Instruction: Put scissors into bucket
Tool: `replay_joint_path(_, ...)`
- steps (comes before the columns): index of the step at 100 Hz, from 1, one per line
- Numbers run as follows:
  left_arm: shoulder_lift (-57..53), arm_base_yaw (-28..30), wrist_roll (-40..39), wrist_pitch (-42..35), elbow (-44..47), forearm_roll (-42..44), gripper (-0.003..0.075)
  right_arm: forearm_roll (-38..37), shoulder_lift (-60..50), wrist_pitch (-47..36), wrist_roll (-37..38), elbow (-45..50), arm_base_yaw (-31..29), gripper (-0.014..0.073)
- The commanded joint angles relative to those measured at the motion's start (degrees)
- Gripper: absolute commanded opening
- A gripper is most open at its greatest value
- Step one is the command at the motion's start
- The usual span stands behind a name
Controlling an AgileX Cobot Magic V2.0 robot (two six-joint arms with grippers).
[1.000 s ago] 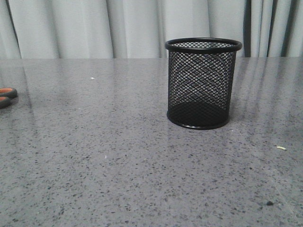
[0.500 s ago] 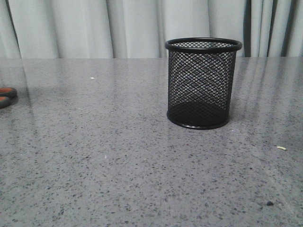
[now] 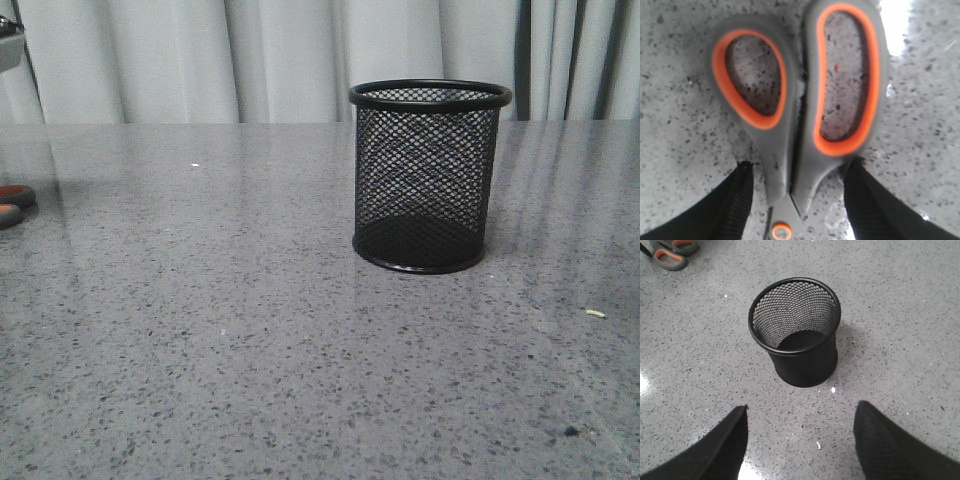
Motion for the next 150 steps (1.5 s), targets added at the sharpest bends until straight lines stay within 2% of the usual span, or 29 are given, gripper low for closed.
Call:
replay_joint_path(1,-1.8,-0.2,0.4,-0.8,-1.7,-0.2,0.0369,0.6,0.0,-3.5,-0.6,-2.0,0.0,0.0415)
replay_joint_path(38,2.1,-0.2,0.5,0.7,-1.7,-1.3,0.0368,0.5,0.0,-3.5,-0.6,-2.0,0.0,0.0415)
replay_joint_path(46,2.1,-0.2,0.5,0.9,-1.7,-1.3,0.0343,0.5,0.0,-3.5,-0.6,-2.0,0.0,0.0415)
replay_joint_path(53,2.1,-0.2,0.5,1.0,-1.7,-1.3,0.0265,0.5,0.0,-3.5,-0.6,-2.0,0.0,0.0415)
replay_joint_path(69,2.1,-0.2,-0.8,1.2,-1.7,-1.3,-0.0015,0.5,0.0,-3.5,-0.6,-2.0,0.0,0.0415)
replay_joint_path(105,1.3,-0.2,-2.4,1.4,-1.7,-1.3,-0.0013,0.5,0.0,-3.5,-0.6,-2.0,0.0,0.0415)
replay_joint_path(136,-7.1,-0.5,-3.8,2.4,-5.4,-2.6,-0.0013,0.5,0.0,-5.0,-0.6,-2.0,0.0,0.0415)
replay_joint_path(150,-11.6,-2.9,-5.3,3.0,-9.3,-4.0,-0.0013,1.7,0.0,-6.7,-0.6,-2.0,0.0,0.0415)
